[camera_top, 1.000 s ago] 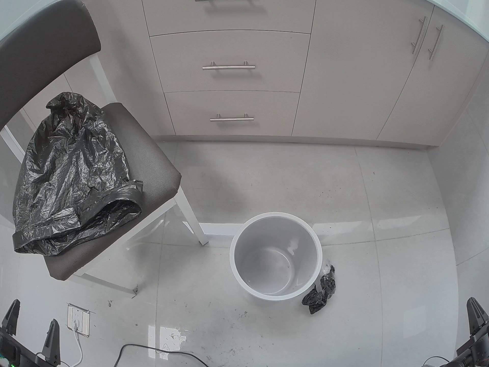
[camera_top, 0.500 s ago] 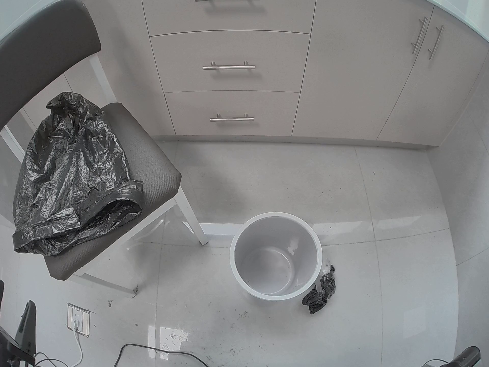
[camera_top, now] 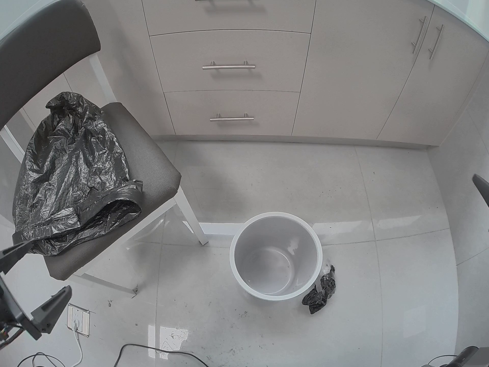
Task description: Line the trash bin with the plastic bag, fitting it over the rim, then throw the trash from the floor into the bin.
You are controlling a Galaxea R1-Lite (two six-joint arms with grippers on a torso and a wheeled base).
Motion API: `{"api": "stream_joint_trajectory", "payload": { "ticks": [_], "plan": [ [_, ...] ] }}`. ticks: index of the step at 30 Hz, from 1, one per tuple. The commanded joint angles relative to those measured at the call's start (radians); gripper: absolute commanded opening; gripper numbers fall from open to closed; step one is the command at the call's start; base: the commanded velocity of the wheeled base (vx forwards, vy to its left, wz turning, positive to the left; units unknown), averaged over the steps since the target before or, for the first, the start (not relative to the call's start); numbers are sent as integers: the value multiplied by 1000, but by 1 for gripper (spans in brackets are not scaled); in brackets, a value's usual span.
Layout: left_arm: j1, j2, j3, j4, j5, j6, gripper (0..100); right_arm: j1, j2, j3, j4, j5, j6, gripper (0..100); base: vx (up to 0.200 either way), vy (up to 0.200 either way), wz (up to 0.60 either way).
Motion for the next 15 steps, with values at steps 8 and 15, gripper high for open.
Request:
{"api": "stream_joint_trajectory", "payload": {
  "ticks": [8, 15],
  "plan": [
    [-28, 772, -271, -245, -2, 521, 100, 39, 570, 235, -560, 14, 47, 0, 0, 0, 0],
    [-31, 916, -350, -341, 25, 566, 100, 39, 552, 227, -560, 13, 76, 0, 0, 0, 0]
  ]
}}
